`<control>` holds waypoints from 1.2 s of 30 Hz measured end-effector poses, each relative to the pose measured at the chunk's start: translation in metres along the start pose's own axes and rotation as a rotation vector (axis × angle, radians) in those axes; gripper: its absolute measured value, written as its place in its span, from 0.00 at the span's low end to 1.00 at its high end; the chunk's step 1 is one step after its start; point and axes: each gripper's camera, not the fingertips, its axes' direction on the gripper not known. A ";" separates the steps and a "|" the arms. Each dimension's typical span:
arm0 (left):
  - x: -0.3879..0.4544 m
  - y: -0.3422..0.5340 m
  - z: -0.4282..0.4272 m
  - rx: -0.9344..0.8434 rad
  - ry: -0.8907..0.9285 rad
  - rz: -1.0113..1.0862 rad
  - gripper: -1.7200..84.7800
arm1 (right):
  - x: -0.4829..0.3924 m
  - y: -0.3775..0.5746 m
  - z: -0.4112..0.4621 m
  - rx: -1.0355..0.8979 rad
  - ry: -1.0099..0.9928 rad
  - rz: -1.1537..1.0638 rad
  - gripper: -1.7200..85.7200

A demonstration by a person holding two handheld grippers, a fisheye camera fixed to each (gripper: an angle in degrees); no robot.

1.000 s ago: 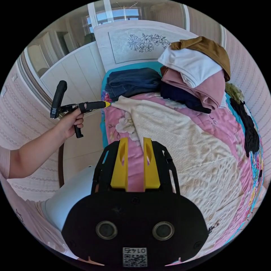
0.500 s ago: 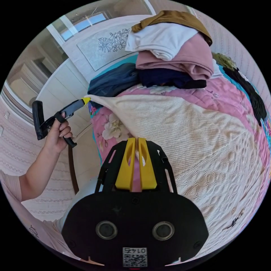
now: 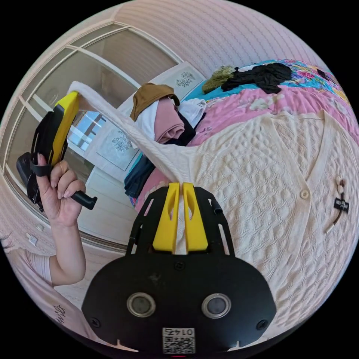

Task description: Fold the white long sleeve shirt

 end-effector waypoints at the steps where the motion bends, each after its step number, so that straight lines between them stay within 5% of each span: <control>1: 0.023 -0.009 0.021 -0.016 0.056 0.040 0.01 | 0.013 0.003 -0.018 0.034 -0.007 0.031 0.03; 7: 0.136 -0.012 0.151 -0.234 0.288 0.157 0.01 | 0.092 0.031 -0.092 0.107 0.031 0.216 0.03; 12: 0.181 0.041 0.231 -0.501 0.312 0.098 0.03 | 0.148 0.060 -0.136 0.063 0.027 0.341 0.05; 17: 0.179 0.047 0.208 -0.441 0.349 0.024 0.07 | 0.172 0.085 -0.188 0.024 0.042 0.331 0.07; 25: 0.144 0.083 0.189 -0.632 -0.114 0.111 0.08 | 0.203 0.068 -0.295 0.220 0.310 0.274 0.11; 36: 0.172 0.104 0.245 -0.742 -0.143 0.040 0.08 | 0.250 0.015 -0.319 -0.114 0.436 0.173 0.04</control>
